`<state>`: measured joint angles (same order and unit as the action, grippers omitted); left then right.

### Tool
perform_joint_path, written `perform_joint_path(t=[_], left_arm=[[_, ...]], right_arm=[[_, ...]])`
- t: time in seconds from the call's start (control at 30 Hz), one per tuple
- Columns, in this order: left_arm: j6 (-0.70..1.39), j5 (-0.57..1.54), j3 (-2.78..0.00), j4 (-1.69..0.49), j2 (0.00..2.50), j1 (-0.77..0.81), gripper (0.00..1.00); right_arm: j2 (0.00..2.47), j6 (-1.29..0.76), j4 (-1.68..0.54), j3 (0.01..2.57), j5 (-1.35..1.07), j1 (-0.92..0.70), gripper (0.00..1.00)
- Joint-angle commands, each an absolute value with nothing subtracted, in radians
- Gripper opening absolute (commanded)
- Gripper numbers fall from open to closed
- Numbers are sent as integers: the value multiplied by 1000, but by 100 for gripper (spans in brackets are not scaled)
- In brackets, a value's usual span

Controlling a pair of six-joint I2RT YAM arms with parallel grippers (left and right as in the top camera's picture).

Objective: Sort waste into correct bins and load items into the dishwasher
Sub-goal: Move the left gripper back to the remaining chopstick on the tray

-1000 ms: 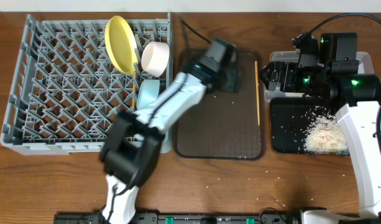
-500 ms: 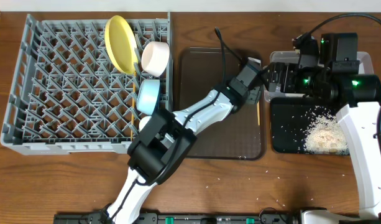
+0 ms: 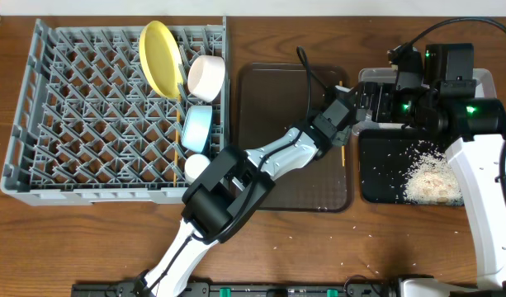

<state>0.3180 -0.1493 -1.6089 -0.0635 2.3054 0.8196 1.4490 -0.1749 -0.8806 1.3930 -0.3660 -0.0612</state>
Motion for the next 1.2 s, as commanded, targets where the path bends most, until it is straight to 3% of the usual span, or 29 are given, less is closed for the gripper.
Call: perform_joint_path(t=[0.0, 0.87, 1.17], left_arm=[[328, -168, -1607, -62, 2315, 823, 71], [289, -176, -1606, -31, 2386, 826, 70], [290, -441, -1606, -101, 2386, 826, 66]], right_arm=[[1453, -175, -880, 1399, -373, -65, 99], [1453, -175, -880, 1399, -373, -65, 99], [1453, -175, -880, 1399, -373, -65, 99]])
